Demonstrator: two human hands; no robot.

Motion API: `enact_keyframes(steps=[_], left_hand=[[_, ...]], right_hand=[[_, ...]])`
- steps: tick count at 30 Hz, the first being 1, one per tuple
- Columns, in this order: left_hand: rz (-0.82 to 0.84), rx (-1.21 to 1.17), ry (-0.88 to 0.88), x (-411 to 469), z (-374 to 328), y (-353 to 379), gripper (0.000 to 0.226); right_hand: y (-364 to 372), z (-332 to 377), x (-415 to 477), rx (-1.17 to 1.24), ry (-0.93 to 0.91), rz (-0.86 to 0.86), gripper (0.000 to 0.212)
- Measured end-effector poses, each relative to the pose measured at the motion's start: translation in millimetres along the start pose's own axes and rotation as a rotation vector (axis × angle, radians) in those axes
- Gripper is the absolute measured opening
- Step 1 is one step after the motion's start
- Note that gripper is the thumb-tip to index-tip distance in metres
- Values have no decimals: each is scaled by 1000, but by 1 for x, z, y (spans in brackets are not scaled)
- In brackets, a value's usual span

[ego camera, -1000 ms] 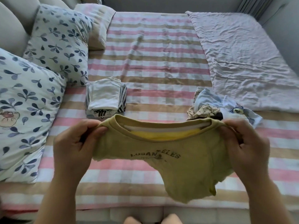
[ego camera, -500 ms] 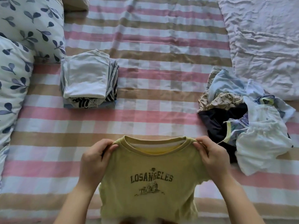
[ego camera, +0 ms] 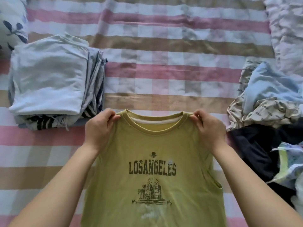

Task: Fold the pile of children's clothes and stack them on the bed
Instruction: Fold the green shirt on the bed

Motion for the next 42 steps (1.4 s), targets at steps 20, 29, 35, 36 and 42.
enact_keyframes(steps=[20, 29, 35, 36, 42], left_hand=[[478, 235, 156, -12, -13, 69, 63], [351, 86, 258, -64, -76, 70, 52], [511, 237, 203, -132, -77, 74, 55], [511, 242, 176, -136, -71, 72, 57], [499, 138, 43, -157, -70, 57, 62]], right_hand=[[21, -56, 27, -262, 111, 22, 28], [54, 20, -105, -97, -194, 4, 50], [81, -2, -161, -341, -79, 225, 60], [81, -10, -161, -349, -54, 261, 60], [55, -35, -178, -290, 60, 322, 61]])
Point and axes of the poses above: each hand's wrist, its own x-axis towards the middle knuckle, its own y-axis out of the palm, z = x × y, the point moved 3 cm from there along x, towards the middle knuckle, and after that the axes turned 11 degrees about y, right-handed, at the moved point
